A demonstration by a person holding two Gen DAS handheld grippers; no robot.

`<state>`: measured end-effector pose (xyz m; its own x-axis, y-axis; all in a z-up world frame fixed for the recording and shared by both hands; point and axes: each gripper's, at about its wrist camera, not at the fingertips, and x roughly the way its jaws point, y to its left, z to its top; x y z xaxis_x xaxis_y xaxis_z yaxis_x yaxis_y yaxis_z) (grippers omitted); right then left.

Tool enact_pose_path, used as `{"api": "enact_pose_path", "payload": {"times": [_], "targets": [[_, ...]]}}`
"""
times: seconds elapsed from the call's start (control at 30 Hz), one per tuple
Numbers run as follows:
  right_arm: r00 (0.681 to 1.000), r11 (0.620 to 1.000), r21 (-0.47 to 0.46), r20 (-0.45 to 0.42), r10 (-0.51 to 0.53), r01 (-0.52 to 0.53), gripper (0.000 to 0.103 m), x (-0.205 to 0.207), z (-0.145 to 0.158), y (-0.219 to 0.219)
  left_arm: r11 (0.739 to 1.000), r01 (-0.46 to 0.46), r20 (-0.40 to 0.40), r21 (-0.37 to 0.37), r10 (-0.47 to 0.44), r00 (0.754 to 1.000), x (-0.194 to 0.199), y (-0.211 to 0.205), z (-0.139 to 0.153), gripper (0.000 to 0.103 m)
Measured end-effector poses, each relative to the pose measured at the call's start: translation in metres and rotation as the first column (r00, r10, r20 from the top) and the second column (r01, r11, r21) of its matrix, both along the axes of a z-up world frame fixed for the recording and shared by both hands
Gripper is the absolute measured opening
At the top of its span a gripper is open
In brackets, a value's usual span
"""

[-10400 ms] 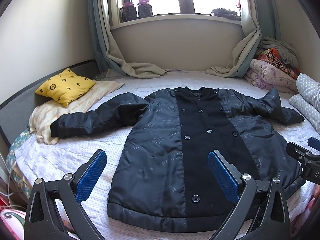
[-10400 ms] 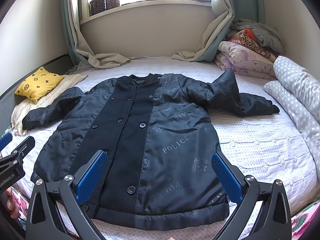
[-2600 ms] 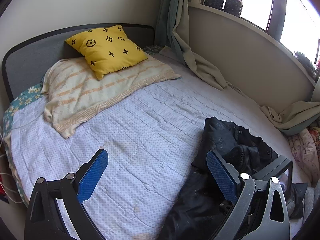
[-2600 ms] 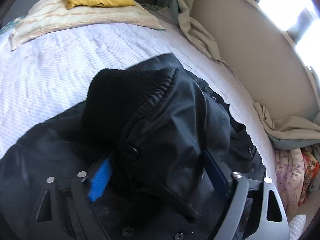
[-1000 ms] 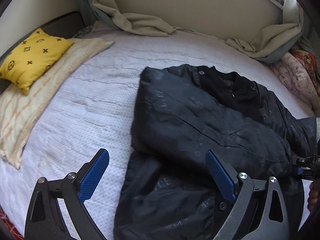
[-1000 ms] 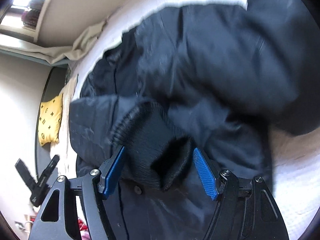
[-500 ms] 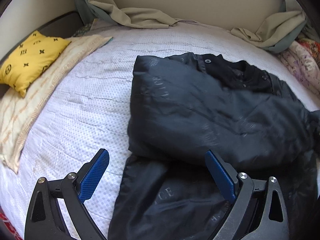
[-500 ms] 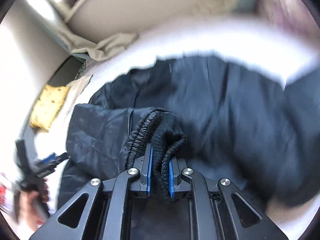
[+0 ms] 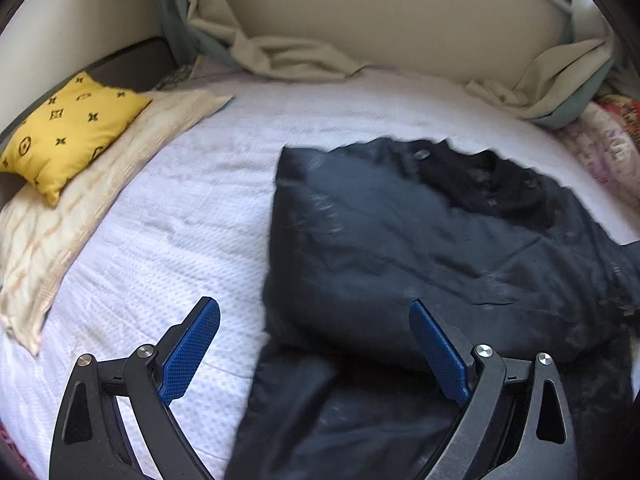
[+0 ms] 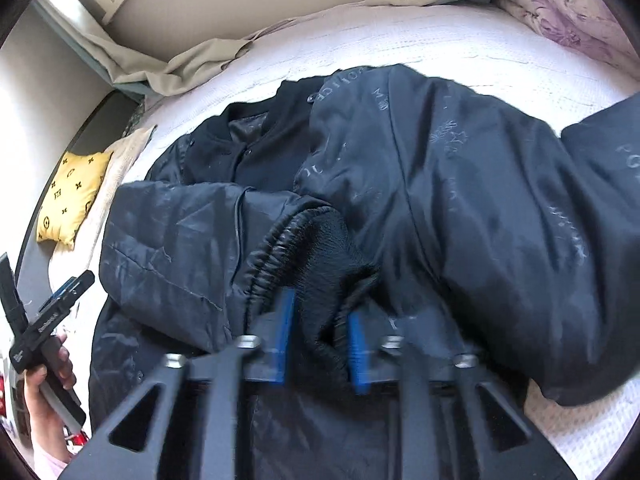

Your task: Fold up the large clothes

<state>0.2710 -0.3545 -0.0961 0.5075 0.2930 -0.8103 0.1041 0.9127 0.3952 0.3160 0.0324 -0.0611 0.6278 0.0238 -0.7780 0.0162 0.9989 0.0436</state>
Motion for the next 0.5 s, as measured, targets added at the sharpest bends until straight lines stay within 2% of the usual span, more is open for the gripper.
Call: {"api": "enact_pose_path", "payload": {"times": [0.07, 0.17, 0.23, 0.3, 0.33, 0.47, 0.5], "targets": [[0.998, 0.998, -0.043, 0.039, -0.046, 0.048, 0.061, -0.004, 0.011, -0.002, 0.998, -0.051, -0.083, 0.025, 0.053, 0.995, 0.010, 0.008, -0.019, 0.097], [0.988, 0.985, -0.155, 0.147, -0.057, 0.080, 0.060, -0.016, 0.035, 0.003, 0.994, -0.095, -0.136, -0.044, 0.088, 0.987, 0.016, 0.022, -0.035, 0.098], [0.979, 0.988, -0.153, 0.203, -0.002, 0.034, 0.043, -0.019, 0.043, 0.011, 0.993, -0.103, -0.140, -0.062, 0.093, 0.986, 0.016, 0.024, -0.036, 0.098], [0.979, 0.991, -0.130, 0.192, 0.064, -0.039, 0.016, -0.014, 0.039, 0.021, 0.995, -0.096, -0.130, -0.037, 0.091, 0.987, 0.014, 0.022, -0.036, 0.098], [0.981, 0.989, -0.127, 0.172, 0.094, -0.072, 0.013, -0.010, 0.032, 0.027, 0.995, -0.093, -0.125, -0.018, 0.090, 0.988, 0.014, 0.020, -0.037, 0.098], [0.991, 0.976, -0.197, 0.069, 0.113, -0.097, 0.012, 0.001, -0.003, 0.041, 0.996, -0.086, -0.127, 0.028, 0.089, 0.988, 0.014, 0.015, -0.044, 0.098], [0.994, 0.973, -0.212, 0.031, 0.104, -0.095, 0.007, 0.004, -0.013, 0.042, 0.996, -0.084, -0.127, 0.033, 0.087, 0.988, 0.013, 0.013, -0.046, 0.098]]}}
